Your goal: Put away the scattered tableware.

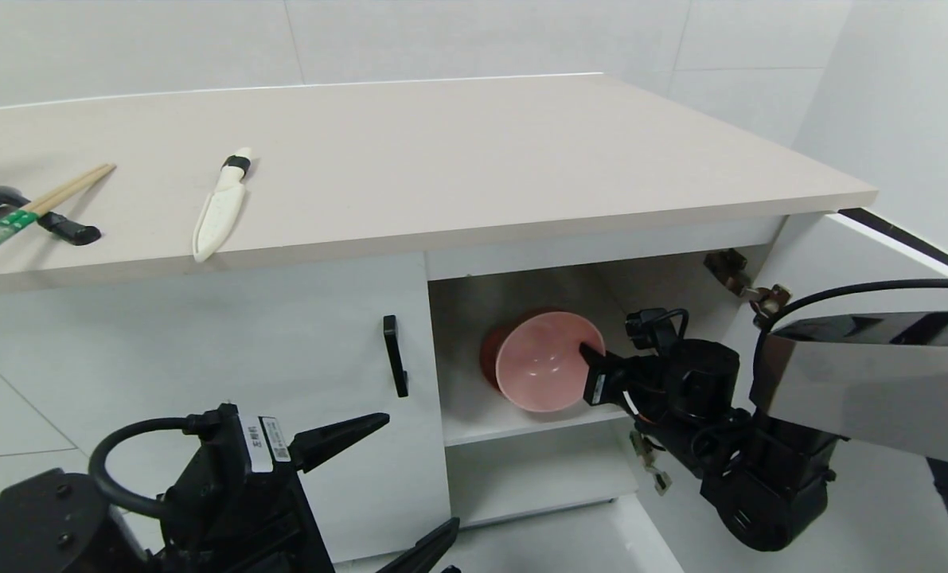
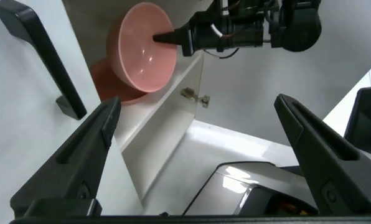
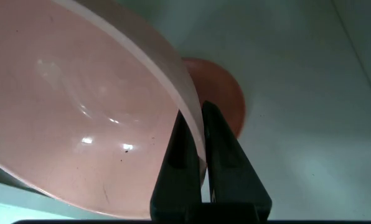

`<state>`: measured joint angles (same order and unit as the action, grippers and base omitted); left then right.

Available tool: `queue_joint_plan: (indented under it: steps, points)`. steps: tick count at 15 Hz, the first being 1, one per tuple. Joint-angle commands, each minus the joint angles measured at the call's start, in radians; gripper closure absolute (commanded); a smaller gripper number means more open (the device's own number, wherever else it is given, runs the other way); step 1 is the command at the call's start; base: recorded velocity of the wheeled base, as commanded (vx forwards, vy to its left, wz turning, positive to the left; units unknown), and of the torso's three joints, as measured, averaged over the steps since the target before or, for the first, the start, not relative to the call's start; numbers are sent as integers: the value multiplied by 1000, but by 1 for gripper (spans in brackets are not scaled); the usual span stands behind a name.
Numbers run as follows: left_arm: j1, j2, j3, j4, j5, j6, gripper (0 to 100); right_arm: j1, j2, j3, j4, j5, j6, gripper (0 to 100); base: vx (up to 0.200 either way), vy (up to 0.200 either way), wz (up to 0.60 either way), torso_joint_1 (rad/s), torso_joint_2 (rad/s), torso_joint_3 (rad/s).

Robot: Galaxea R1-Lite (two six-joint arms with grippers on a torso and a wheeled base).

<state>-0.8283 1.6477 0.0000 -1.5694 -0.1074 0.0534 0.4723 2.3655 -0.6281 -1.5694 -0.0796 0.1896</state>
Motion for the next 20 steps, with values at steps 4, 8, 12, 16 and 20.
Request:
queue_joint_plan:
  steps: [4,8,12,16,20]
  points:
    - [20,-11,0,-1,0,0,0,-32,78,-108,-1,6,-5,100,0,0,0,0,0,0]
    - [21,-12,0,-1,0,0,0,-32,116,-145,-1,7,-5,100,0,0,0,0,0,0]
    - [21,-11,0,-1,0,0,0,-29,124,-154,-1,21,-5,100,0,0,0,0,0,0]
    - [21,-11,0,-1,0,0,0,-29,152,-182,-1,21,-5,100,0,0,0,0,0,0]
    - [21,-6,0,-1,0,0,0,-27,167,-186,-1,21,-7,100,0,0,0,0,0,0]
